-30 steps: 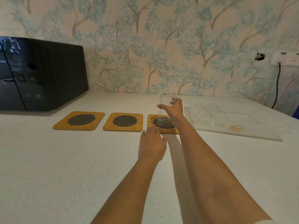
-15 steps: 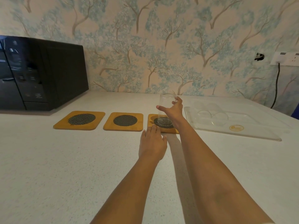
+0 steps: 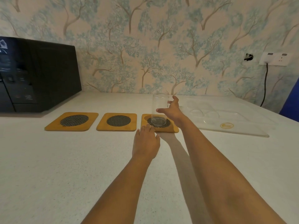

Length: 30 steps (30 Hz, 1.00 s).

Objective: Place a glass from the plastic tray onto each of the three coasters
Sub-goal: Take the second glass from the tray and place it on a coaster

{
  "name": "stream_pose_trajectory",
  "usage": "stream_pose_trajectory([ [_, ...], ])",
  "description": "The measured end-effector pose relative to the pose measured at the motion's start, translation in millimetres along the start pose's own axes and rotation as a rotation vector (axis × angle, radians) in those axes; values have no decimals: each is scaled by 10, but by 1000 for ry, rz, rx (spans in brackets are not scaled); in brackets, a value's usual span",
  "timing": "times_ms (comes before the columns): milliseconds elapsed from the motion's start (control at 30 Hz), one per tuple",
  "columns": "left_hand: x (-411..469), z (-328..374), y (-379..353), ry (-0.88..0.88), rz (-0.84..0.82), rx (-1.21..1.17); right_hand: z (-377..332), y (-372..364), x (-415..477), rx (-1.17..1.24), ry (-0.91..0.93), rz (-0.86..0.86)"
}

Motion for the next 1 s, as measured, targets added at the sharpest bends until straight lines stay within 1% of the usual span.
stream_pose_trajectory([
  [233,-58,110,134,-82,66,13,-23,713,-101,-228,-3,7],
  [333,-76,239,143,-124,69,35,-38,1107,-132,-343,36,114],
  [400,-85,382,133,-139,61,7,-22,1326,-134,-440,34,186],
  [567,-60,880,9,-189,18,-61,160,1657,-98,-612,-40,232],
  [767,90,1248,-154,-186,-47,-53,363,1874,58,-662,-130,245],
  [1000,265,1313,-306,-133,-96,-94,518,1955,378,-618,-250,232],
])
Point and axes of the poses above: each hand's wrist, its own x-axis towards the middle knuckle, its own y-axis out of the back of the hand, z = x × y, the point moved 8 cm from there along x, towards the middle knuckle, and after that the axes turned 6 degrees about x, right-handed, at the moved point
